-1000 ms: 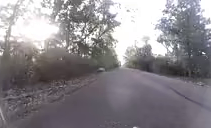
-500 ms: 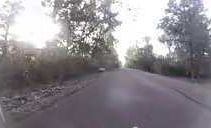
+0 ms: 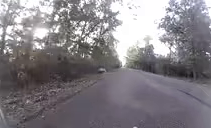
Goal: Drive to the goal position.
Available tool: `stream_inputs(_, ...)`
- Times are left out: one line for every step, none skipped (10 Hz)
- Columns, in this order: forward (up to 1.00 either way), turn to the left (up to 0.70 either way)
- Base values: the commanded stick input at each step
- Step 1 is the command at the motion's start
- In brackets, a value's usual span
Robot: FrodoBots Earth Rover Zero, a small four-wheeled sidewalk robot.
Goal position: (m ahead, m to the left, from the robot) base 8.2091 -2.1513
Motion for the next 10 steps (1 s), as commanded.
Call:
stream_inputs(0.70, 0.00)
stream_inputs(0.70, 0.00)
stream_inputs(0.70, -0.31)
stream_inputs(0.70, -0.31)
stream_inputs(0.70, -0.19)
stream_inputs(0.70, 0.00)
stream_inputs(0.70, 0.00)
stream_inputs(0.70, 0.00)
stream_inputs(0.70, 0.00)
stream_inputs(0.70, 0.00)
